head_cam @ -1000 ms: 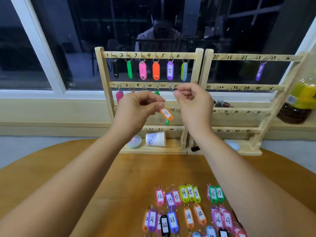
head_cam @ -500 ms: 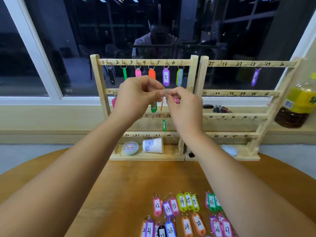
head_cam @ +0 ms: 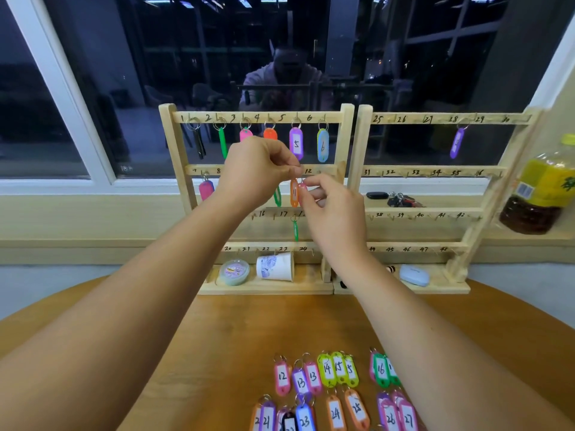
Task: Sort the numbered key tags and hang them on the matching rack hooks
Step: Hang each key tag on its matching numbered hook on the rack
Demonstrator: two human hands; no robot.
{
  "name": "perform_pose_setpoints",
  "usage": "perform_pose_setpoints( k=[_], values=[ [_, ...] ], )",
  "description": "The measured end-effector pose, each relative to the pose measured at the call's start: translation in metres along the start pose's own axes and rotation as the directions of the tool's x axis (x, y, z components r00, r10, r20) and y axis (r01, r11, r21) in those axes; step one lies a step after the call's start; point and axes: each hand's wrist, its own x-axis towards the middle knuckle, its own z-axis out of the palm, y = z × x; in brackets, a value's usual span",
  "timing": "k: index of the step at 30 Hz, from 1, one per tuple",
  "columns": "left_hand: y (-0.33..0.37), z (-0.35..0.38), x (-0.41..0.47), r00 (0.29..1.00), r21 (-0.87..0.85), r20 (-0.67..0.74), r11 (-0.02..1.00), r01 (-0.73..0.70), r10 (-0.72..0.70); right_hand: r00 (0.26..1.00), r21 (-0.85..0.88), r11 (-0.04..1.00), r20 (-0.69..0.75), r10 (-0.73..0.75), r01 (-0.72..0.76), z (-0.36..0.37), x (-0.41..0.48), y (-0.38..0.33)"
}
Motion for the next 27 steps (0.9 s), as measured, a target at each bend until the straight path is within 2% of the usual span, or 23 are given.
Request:
perform_pose_setpoints(
  k=[10,15,17,22,27],
  values=[
    [0.001,-0.001,-0.002,1.0,0.098,-0.001,0.995,0.007,-0.007,0.998,0.058,0.998,0.052,0.032,-0.035,-0.023,-0.038,0.009],
    [0.003,-0.006,-0.034,0.99,-0.045,-0.137,0.998,-0.037,0.031,0.99,0.055,0.995,0.118,0.077,-0.084,-0.041,-0.076,0.013],
    [-0.002,-0.004,-0.058,0.99,-0.077,-0.141,0.997,-0.027,0.016,0.974,0.047,0.988,0.181,0.136,-0.146,-0.047,-0.091,0.018],
    [-0.035,0.021,-0.127,0.987,-0.117,0.09,0.982,0.145,-0.135,0.856,-0.09,0.954,0.422,0.298,-0.287,-0.047,-0.128,0.034],
    [-0.071,0.052,-0.186,0.919,-0.037,0.276,0.952,0.304,-0.283,0.66,-0.305,0.921,0.645,0.386,-0.241,-0.041,-0.145,0.039]
  ],
)
